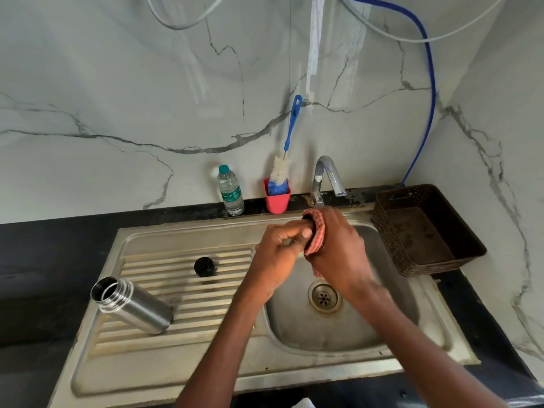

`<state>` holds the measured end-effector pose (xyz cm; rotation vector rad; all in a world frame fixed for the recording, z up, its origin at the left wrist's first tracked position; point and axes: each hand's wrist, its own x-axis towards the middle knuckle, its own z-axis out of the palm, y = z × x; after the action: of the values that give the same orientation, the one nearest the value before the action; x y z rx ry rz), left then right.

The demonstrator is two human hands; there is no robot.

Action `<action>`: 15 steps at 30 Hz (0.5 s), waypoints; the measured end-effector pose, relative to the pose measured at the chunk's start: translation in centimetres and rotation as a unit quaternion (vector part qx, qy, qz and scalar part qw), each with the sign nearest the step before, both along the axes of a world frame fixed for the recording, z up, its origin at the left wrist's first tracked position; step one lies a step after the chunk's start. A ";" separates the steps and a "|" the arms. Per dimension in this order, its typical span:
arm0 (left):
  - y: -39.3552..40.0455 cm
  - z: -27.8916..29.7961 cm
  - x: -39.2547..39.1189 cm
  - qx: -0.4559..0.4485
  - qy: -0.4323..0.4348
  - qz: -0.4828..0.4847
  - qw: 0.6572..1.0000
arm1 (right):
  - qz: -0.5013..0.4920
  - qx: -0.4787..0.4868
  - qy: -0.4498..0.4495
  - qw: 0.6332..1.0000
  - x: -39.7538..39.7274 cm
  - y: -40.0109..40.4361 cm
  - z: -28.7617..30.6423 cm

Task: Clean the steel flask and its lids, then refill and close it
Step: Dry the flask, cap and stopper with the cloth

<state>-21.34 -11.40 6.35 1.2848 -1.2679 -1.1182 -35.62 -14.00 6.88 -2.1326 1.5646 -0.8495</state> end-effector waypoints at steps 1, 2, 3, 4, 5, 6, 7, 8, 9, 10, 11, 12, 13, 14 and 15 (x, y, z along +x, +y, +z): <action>-0.1 0.6 -0.2 0.032 0.056 0.014 0.998 | -0.007 -0.052 0.035 0.998 0.4 0.5 -0.8; 0.0 1.2 -0.5 0.060 0.093 0.026 0.994 | -0.015 -0.078 0.053 0.995 0.8 0.9 -1.4; 0.0 1.3 -0.9 0.068 0.104 0.033 0.992 | -0.026 -0.084 0.053 0.995 1.0 1.1 -1.8; 0.2 1.3 -1.2 0.061 0.096 0.039 0.993 | -0.037 -0.079 0.047 0.995 1.3 1.3 -2.2; 0.4 0.9 -1.5 0.045 0.081 0.044 0.995 | -0.040 -0.075 0.042 0.996 1.4 1.3 -2.3; 0.5 0.5 -1.6 0.029 0.067 0.045 0.996 | -0.035 -0.074 0.034 0.996 1.5 1.3 -2.2; 0.5 0.1 -1.6 0.012 0.055 0.045 0.997 | -0.025 -0.067 0.020 0.997 1.3 1.3 -2.0; 0.4 -0.3 -1.4 -0.008 0.042 0.038 0.998 | -0.009 -0.044 -0.005 0.999 0.9 1.1 -1.5; 0.4 -0.8 -1.0 -0.030 0.023 0.016 0.999 | 0.011 0.004 -0.029 1.000 0.3 0.6 -0.7; 0.5 -0.9 -0.6 -0.049 0.009 -0.012 0.999 | 0.038 0.070 -0.043 0.996 -0.4 0.0 0.2; 0.4 -0.8 -0.1 -0.059 -0.003 -0.040 0.997 | 0.070 0.130 -0.043 0.988 -1.0 -0.7 0.9; 0.2 -0.6 0.3 -0.058 -0.009 -0.069 0.996 | 0.092 0.163 -0.035 0.982 -1.4 -1.0 1.4; 0.1 -0.3 0.7 -0.045 -0.015 -0.086 0.995 | 0.096 0.163 -0.031 0.982 -1.5 -1.0 1.5; -0.2 -0.2 0.9 -0.017 -0.006 -0.089 0.996 | 0.078 0.133 -0.027 0.988 -1.4 -0.9 1.2; -0.4 0.3 0.7 0.030 0.019 -0.072 0.997 | 0.048 0.081 -0.018 0.995 -1.1 -0.6 0.7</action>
<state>-20.68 -11.76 6.61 1.2241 -1.3244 -1.2857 -36.72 -14.57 7.60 -2.0481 1.4494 -0.7007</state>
